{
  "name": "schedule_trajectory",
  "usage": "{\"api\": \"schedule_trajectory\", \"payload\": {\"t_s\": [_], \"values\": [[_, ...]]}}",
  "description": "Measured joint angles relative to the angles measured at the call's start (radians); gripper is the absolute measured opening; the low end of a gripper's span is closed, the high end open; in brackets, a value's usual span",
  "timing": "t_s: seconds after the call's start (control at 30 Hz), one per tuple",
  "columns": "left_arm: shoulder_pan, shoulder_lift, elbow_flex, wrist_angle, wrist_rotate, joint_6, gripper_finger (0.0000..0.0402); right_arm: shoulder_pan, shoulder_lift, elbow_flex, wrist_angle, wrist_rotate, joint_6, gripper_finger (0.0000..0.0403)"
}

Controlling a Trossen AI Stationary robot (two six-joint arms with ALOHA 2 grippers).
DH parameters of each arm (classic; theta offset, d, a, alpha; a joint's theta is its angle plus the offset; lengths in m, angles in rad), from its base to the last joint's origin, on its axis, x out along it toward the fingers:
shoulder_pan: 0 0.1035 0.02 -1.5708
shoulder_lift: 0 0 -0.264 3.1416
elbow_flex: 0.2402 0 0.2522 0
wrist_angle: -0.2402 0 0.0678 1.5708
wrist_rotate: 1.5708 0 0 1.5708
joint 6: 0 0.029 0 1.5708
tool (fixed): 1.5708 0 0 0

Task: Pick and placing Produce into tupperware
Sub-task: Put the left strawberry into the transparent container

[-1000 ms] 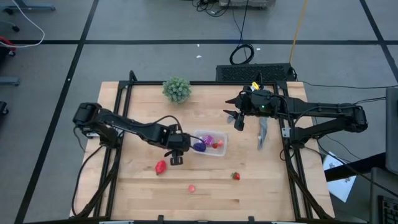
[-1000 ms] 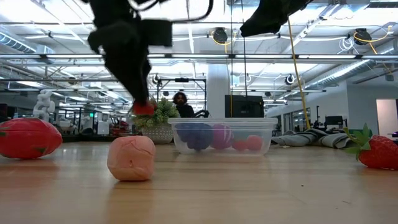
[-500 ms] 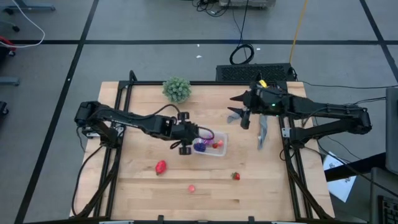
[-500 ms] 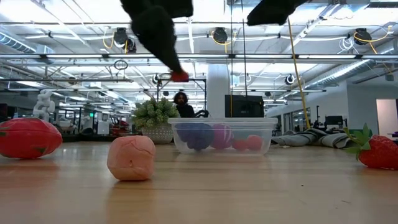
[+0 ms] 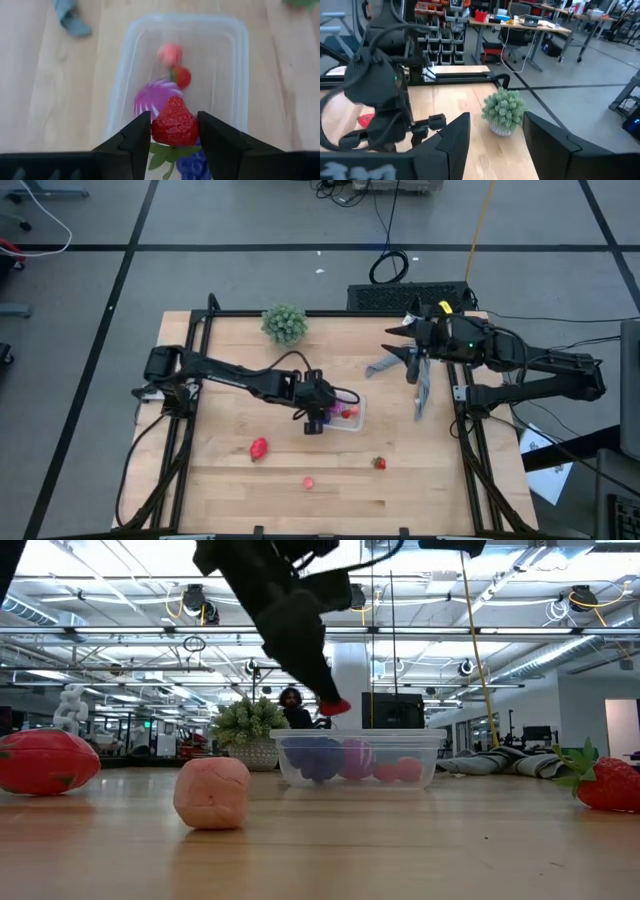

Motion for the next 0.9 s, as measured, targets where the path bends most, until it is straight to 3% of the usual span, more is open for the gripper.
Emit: {"api": "schedule_trajectory", "payload": {"t_s": [0.27, 0.9], "values": [[0.016, 0.043, 0.000, 0.017, 0.040, -0.026, 0.0159, 0.000, 0.027, 0.000, -0.003, 0.000, 0.000, 0.0173], [0.070, 0.051, 0.001, -0.080, 0.019, -0.087, 0.0159, 0.000, 0.065, 0.000, -0.021, 0.000, 0.000, 0.0173]]}}
